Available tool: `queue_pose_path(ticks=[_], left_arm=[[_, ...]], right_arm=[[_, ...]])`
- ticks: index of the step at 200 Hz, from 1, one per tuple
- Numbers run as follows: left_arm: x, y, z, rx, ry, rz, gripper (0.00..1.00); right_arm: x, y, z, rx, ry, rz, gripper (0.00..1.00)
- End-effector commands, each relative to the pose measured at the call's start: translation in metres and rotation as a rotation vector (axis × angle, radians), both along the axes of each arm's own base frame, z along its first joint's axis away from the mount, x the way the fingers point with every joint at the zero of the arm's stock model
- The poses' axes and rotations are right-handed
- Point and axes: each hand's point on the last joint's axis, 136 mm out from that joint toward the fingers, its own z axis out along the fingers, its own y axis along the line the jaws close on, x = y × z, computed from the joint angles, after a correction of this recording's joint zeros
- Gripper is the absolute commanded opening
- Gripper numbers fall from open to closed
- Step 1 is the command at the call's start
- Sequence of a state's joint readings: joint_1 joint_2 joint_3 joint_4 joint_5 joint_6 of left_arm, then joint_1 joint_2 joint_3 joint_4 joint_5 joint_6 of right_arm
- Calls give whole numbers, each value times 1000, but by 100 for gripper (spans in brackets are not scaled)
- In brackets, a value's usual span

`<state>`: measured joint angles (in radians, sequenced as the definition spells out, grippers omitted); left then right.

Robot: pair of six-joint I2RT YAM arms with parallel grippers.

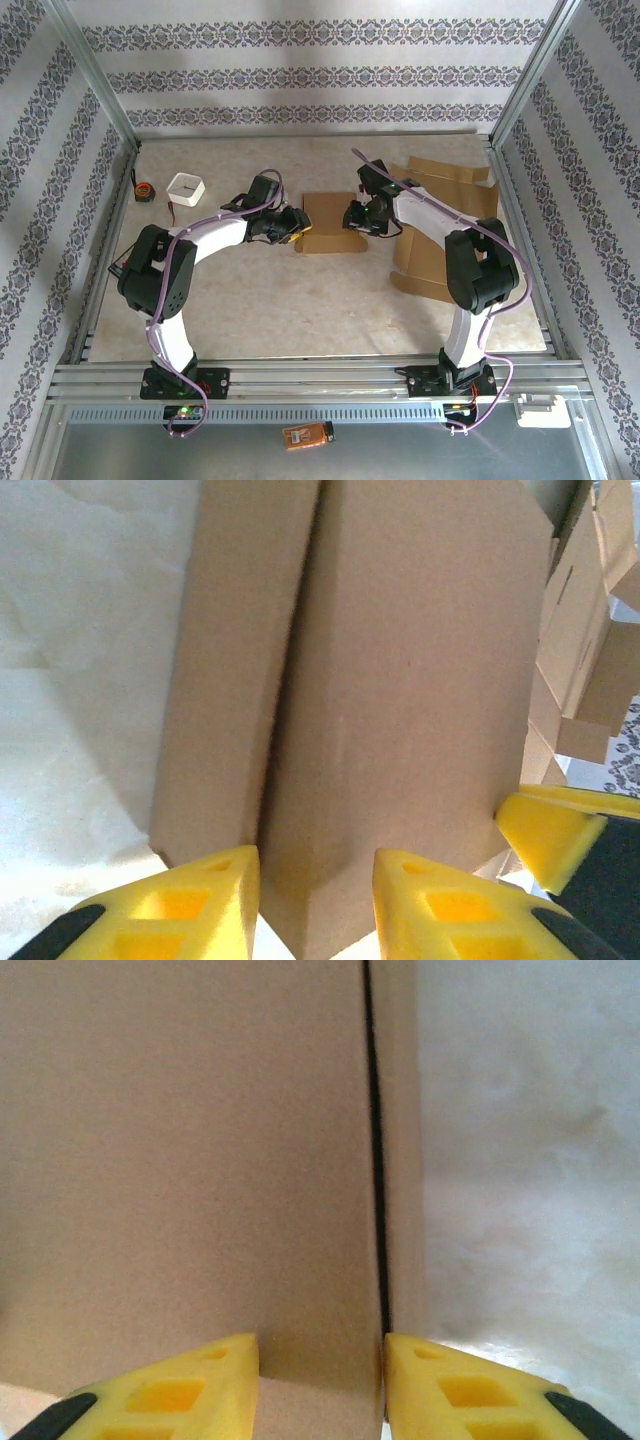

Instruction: Fold the paper box

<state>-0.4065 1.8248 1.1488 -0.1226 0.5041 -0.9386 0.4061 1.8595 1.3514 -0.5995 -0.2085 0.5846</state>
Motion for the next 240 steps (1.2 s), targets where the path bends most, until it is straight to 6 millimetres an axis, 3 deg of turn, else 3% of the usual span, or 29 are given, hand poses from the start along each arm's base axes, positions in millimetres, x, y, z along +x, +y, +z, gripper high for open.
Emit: queue_pose_path(ticks=[1, 33, 56, 93, 118, 143, 162, 203, 240], left_arm=[[-6, 8, -9, 103, -3, -12, 38], [3, 20, 10, 207, -62, -29, 50], [16, 13, 21, 195, -95, -41, 53], [31, 9, -1, 243, -84, -82, 53], [28, -1, -20, 216, -53, -146, 52], [17, 0, -48, 205, 2, -148, 42], [11, 2, -58, 194, 12, -140, 36], [7, 4, -37, 179, -36, -141, 40], [6, 5, -2, 118, -114, -114, 59]], right_arm=[[-10, -13, -5, -122, 10, 22, 44], [0, -6, 46, -110, -133, 56, 51], [13, -19, 56, -169, -192, 21, 57], [34, -26, 35, -179, -183, -7, 63], [34, -17, 10, -107, -129, 29, 57], [26, -14, -19, -34, -72, 25, 50], [18, -16, -40, -17, -32, 18, 46], [8, -8, -51, 111, -28, 39, 38], [0, -23, -53, 280, -49, 19, 33]])
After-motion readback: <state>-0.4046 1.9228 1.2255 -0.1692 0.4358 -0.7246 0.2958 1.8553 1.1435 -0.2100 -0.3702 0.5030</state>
